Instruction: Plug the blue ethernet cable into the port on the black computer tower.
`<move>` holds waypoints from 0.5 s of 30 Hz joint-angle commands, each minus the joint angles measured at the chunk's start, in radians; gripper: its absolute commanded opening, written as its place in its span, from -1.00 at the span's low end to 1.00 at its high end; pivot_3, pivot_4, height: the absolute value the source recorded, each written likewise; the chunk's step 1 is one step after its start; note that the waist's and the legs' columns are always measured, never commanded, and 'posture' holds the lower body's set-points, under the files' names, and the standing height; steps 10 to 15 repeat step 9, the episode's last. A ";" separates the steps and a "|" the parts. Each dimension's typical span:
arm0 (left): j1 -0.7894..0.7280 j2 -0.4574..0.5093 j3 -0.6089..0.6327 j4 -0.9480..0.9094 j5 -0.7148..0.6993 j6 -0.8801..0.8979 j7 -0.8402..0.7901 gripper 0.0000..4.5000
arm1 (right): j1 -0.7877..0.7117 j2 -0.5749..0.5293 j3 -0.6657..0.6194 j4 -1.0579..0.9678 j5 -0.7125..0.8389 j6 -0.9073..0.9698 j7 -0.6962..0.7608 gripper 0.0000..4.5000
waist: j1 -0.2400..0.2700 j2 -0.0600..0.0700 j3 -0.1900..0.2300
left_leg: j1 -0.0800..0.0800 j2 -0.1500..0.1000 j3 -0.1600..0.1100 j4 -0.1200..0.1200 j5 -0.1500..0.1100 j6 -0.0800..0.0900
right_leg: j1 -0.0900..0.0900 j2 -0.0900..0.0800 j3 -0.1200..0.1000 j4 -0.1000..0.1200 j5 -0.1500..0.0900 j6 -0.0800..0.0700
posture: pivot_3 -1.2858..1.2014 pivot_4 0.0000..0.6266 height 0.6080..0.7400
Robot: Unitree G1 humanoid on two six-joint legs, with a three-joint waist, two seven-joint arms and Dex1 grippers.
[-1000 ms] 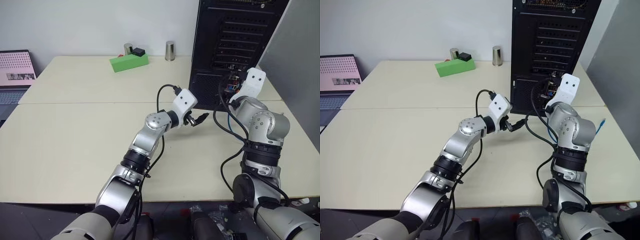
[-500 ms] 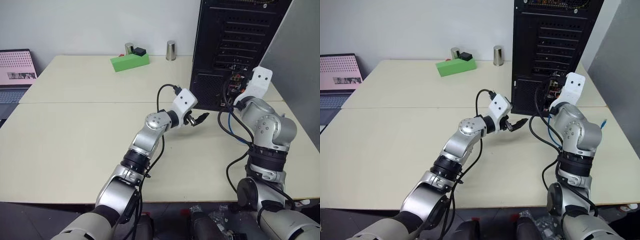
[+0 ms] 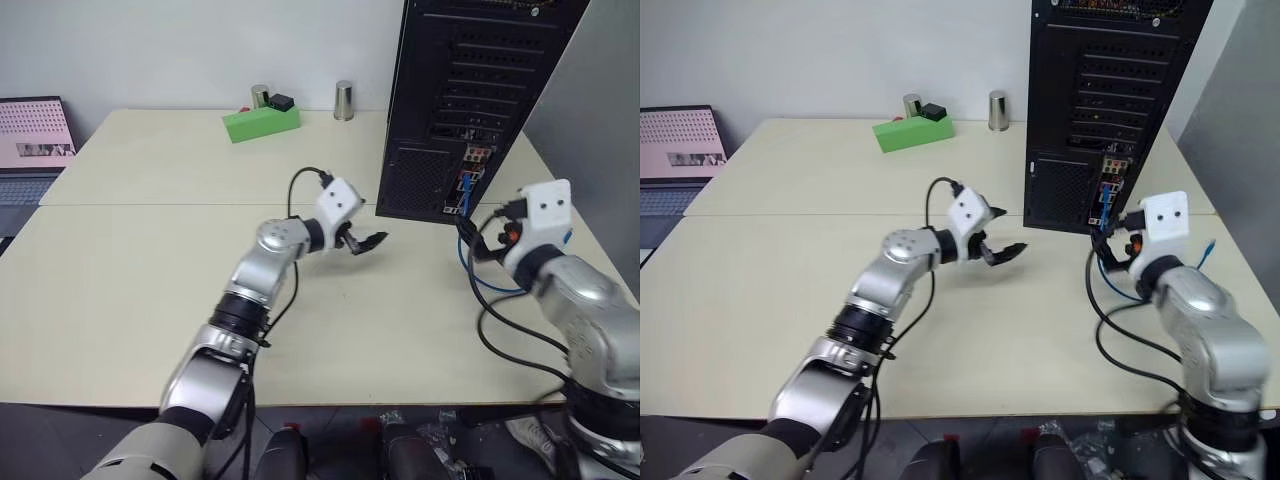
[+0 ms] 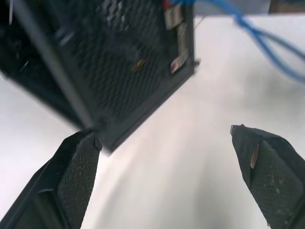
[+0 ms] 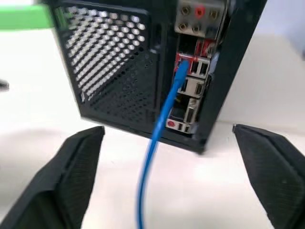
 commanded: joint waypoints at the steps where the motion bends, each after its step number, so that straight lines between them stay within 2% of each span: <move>1: -0.014 0.050 0.052 -0.064 -0.046 -0.009 -0.059 1.00 | 0.037 -0.022 -0.094 -0.060 0.073 -0.110 0.103 0.99 | 0.000 0.000 0.000 | 0.000 0.000 0.000 0.000 0.000 0.000 | 0.000 0.000 0.000 0.000 0.000 0.000 | 0.03 -0.52 1.00; 3: -0.021 0.077 0.078 -0.067 -0.067 -0.003 -0.082 1.00 | 0.047 -0.022 -0.125 -0.054 0.113 -0.131 0.134 0.99 | 0.001 0.000 0.000 | 0.000 0.000 0.000 0.001 0.000 0.000 | 0.001 0.000 0.000 0.001 0.000 0.000 | 0.03 -0.52 1.00; 9: -0.016 0.137 0.086 -0.099 -0.100 0.005 -0.179 1.00 | 0.009 -0.040 -0.112 0.038 0.120 -0.202 0.168 0.99 | 0.002 0.000 0.000 | 0.000 0.000 0.000 0.001 0.000 0.000 | 0.001 0.000 0.000 0.000 0.000 0.000 | 0.03 -0.52 1.00; 15: -0.016 0.137 0.086 -0.099 -0.100 0.005 -0.179 1.00 | 0.009 -0.040 -0.112 0.038 0.120 -0.202 0.168 0.99 | 0.002 0.000 0.000 | 0.000 0.000 0.000 0.001 0.000 0.000 | 0.001 0.000 0.000 0.000 0.000 0.000 | 0.03 -0.52 1.00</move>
